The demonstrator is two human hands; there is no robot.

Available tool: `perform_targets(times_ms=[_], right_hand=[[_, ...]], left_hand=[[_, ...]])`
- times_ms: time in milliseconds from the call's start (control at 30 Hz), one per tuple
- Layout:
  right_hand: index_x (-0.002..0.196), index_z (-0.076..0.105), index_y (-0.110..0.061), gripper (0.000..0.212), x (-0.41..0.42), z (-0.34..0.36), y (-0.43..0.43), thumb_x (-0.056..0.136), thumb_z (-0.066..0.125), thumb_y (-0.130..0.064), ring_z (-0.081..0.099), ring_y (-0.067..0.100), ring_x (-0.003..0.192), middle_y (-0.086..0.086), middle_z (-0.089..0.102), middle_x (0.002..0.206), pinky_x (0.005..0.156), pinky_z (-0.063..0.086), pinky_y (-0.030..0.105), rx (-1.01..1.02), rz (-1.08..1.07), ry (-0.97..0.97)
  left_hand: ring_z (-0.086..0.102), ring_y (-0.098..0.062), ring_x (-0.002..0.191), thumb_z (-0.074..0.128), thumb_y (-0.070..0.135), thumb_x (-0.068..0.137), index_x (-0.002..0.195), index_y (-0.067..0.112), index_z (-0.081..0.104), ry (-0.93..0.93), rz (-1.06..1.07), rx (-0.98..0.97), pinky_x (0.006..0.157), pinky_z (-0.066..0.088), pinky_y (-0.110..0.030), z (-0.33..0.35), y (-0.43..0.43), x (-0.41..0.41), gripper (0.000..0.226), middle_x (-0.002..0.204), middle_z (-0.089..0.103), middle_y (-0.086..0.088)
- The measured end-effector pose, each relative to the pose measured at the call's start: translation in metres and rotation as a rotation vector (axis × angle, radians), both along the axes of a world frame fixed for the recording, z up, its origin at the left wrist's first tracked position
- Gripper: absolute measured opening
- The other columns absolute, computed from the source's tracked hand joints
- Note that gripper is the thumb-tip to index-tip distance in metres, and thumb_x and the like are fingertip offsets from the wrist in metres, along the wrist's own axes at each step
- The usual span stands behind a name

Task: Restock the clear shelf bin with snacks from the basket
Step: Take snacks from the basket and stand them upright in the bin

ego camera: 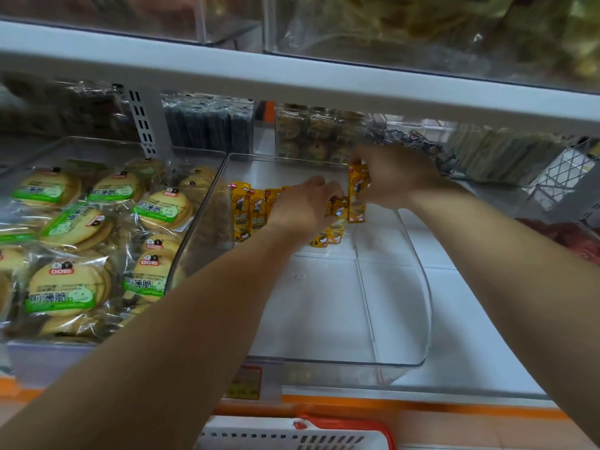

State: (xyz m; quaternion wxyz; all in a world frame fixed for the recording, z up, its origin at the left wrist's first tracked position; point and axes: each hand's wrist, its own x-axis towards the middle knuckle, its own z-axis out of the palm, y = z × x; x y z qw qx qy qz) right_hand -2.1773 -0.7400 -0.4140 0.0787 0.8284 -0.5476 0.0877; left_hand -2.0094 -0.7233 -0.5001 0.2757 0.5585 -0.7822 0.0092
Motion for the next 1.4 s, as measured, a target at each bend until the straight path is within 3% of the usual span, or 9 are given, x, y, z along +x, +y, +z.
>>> perform_targets(times_ms=[100,433,567,700,833,933,1033,1167,1400], right_hand=[[0.104,0.064,-0.032,0.034,-0.001,-0.001,0.002,0.071,0.071,-0.031,0.060,0.025,0.089,-0.001,0.063,0.096,0.071,0.046,0.032,0.069,-0.033,-0.001],[0.085,0.070,-0.021,0.016,0.009,0.000,0.000,0.073,0.081,-0.021,0.068,0.026,0.074,0.001,0.066,0.072,0.072,0.060,0.041,0.182,-0.073,0.046],[0.087,0.073,-0.011,0.012,0.009,-0.004,-0.004,0.084,0.062,-0.014,0.068,0.029,0.083,0.012,0.070,0.085,0.078,0.060,0.048,0.227,-0.040,0.138],[0.118,0.067,-0.022,0.030,-0.007,-0.003,0.011,0.090,0.062,-0.031,0.062,0.027,0.111,0.005,0.065,0.123,0.093,0.053,0.040,0.104,-0.084,-0.122],[0.123,0.063,-0.024,0.045,-0.024,-0.014,0.056,0.081,0.069,-0.038,0.060,0.025,0.108,0.008,0.056,0.127,0.084,0.042,0.027,0.057,-0.060,-0.501],[0.097,0.057,-0.057,0.030,-0.029,-0.027,0.098,0.070,0.065,-0.047,0.062,0.013,0.094,-0.005,0.059,0.108,0.074,0.046,0.028,0.196,0.025,-0.712],[0.083,0.041,-0.079,0.041,-0.029,-0.037,0.114,0.068,0.064,-0.048,0.061,0.010,0.100,-0.024,0.051,0.101,0.077,0.049,0.029,0.272,0.047,-0.844],[0.087,0.047,-0.049,0.022,-0.029,-0.047,0.109,0.069,0.057,-0.041,0.061,0.015,0.102,-0.012,0.053,0.108,0.081,0.052,0.037,0.257,0.026,-0.907],[0.098,0.046,-0.034,0.031,-0.030,-0.048,0.104,0.075,0.067,-0.039,0.060,0.010,0.088,-0.007,0.045,0.105,0.067,0.045,0.027,0.238,-0.005,-0.764]], left_hand=[[0.065,-0.024,0.096,0.072,0.032,0.093,0.129,0.029,0.060,-0.001,0.008,-0.003,0.069,0.043,-0.028,0.000,0.001,0.000,0.038,0.116,0.059,-0.001],[0.066,-0.029,0.099,0.068,0.031,0.095,0.133,0.028,0.060,-0.040,0.023,-0.011,0.073,0.054,-0.035,0.001,0.004,-0.003,0.039,0.119,0.060,-0.005],[0.066,-0.031,0.100,0.063,0.026,0.095,0.137,0.029,0.059,-0.068,0.038,0.006,0.074,0.057,-0.040,0.001,0.007,-0.006,0.042,0.119,0.060,-0.006],[0.065,-0.031,0.103,0.065,0.028,0.093,0.140,0.030,0.055,-0.086,0.029,0.047,0.079,0.058,-0.042,0.006,0.010,-0.007,0.048,0.121,0.059,-0.006],[0.059,-0.029,0.111,0.071,0.039,0.089,0.140,0.028,0.054,-0.125,0.037,0.014,0.082,0.055,-0.041,0.004,0.010,-0.009,0.055,0.124,0.057,-0.006],[0.054,-0.032,0.118,0.080,0.039,0.081,0.140,0.021,0.055,-0.194,0.026,-0.140,0.086,0.052,-0.043,0.001,0.010,-0.014,0.066,0.129,0.056,-0.010],[0.053,-0.031,0.120,0.083,0.039,0.078,0.141,0.022,0.053,-0.239,-0.049,-0.186,0.091,0.049,-0.042,0.003,0.004,-0.021,0.072,0.134,0.054,-0.008],[0.049,-0.027,0.123,0.076,0.037,0.086,0.140,0.024,0.054,-0.366,-0.107,-0.124,0.098,0.043,-0.040,0.005,-0.006,-0.023,0.059,0.134,0.054,-0.004],[0.048,-0.029,0.124,0.071,0.028,0.088,0.141,0.019,0.054,-0.381,-0.060,-0.036,0.091,0.045,-0.039,0.017,0.004,-0.031,0.056,0.137,0.051,-0.007]])
